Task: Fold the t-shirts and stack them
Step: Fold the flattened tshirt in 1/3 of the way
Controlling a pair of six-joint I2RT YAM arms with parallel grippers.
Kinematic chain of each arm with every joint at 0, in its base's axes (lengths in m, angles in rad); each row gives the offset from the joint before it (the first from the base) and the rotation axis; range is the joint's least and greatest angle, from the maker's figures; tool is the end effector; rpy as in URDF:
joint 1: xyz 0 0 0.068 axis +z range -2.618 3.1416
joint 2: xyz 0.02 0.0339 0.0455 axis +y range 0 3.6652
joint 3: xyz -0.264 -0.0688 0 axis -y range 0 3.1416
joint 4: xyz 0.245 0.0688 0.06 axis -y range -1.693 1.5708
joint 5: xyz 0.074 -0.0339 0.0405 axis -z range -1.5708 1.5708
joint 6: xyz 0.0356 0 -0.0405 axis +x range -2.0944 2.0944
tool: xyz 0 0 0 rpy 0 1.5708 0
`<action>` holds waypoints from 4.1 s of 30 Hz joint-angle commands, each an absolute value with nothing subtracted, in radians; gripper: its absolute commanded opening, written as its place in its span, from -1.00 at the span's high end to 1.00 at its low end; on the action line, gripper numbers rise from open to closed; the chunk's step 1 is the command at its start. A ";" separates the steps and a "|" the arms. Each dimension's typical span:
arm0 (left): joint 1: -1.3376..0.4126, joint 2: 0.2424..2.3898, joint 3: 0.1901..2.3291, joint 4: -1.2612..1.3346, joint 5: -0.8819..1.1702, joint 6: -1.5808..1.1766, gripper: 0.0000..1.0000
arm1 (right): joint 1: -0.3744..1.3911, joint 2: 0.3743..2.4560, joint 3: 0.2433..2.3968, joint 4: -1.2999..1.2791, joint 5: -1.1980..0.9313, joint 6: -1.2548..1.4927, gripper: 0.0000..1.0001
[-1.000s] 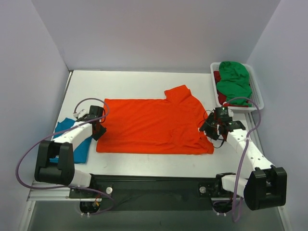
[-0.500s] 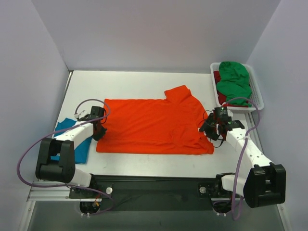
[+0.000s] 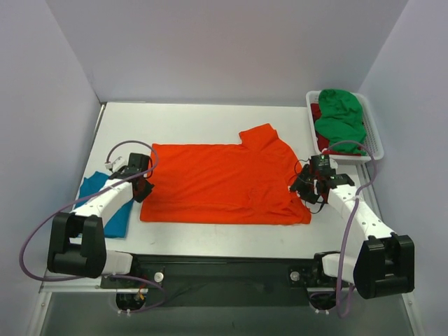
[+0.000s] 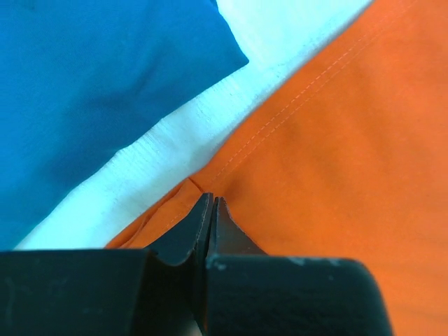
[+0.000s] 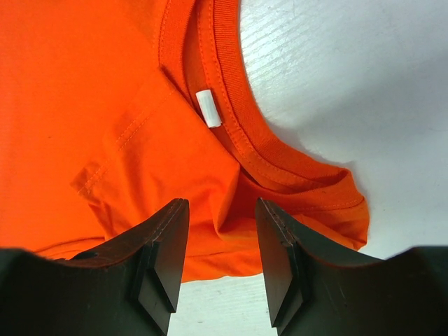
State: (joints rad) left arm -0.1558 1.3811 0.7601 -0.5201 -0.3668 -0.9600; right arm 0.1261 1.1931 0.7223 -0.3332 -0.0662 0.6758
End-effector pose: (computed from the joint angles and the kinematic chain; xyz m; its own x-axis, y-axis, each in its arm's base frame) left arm 0.2480 -0.0260 0.1815 -0.5128 -0.6935 -0.5060 -0.7373 0.6577 -0.1543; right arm 0.2420 0.0330 0.2224 -0.6644 0.5449 -0.5115 0.3135 0.8245 0.4712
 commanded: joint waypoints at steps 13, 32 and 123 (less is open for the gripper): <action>-0.160 1.390 0.738 -0.535 -0.387 -0.974 0.18 | 0.133 1.207 0.723 -0.322 -0.046 0.661 0.13; -0.158 1.391 0.767 -0.518 -0.357 -0.946 0.84 | 0.133 1.226 0.721 -0.316 -0.057 0.634 0.13; -0.098 1.204 0.736 -0.479 -0.310 -0.900 0.85 | 0.249 1.483 1.126 -0.385 0.110 0.465 1.00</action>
